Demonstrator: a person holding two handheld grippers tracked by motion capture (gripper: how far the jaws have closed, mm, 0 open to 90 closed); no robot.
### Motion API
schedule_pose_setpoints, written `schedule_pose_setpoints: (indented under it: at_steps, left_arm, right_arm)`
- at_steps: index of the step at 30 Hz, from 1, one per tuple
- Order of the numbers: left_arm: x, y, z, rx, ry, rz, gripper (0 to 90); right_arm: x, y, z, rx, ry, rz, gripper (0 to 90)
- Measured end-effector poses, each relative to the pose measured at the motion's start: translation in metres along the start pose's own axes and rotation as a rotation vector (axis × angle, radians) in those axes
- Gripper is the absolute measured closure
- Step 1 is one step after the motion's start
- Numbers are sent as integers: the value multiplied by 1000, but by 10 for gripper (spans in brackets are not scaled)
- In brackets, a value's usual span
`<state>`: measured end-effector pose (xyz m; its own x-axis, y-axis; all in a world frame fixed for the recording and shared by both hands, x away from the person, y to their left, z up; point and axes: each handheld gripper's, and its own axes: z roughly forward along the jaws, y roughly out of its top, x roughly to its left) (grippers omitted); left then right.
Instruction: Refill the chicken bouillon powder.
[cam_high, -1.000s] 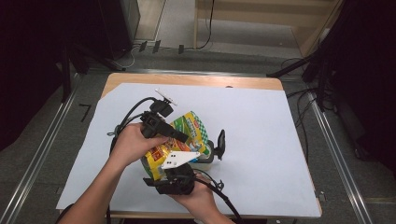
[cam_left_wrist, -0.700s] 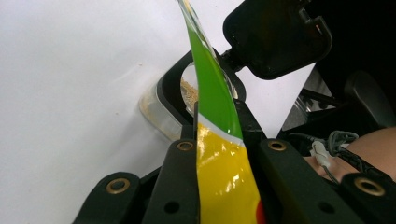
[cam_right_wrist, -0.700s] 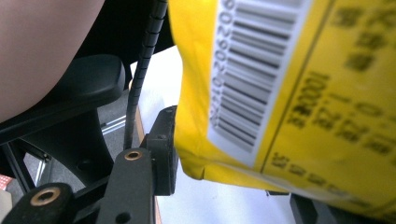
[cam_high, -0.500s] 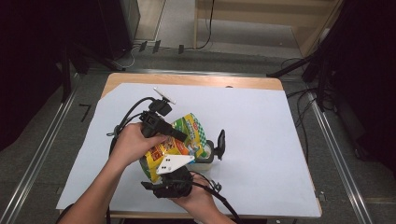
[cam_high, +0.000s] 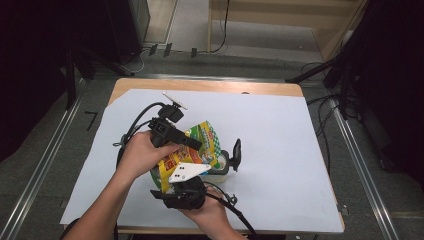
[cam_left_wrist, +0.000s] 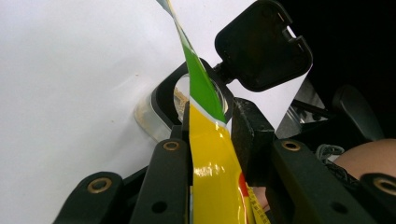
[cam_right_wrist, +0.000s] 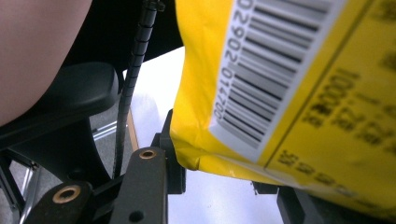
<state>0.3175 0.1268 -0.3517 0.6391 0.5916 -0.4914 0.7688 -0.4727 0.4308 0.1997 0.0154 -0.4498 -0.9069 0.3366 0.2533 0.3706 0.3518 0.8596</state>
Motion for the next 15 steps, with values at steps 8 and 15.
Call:
schedule_pose_setpoints:
  at_steps: [8, 15]
  left_arm:
    - [-7, -1, -4, -7, 30, 11, 749]
    - [-13, -1, -4, -11, 49, 22, 749]
  right_arm:
    - [-1, 2, 1, 7, 8, 36, 638]
    - [0, 2, 1, 11, -8, 31, 641]
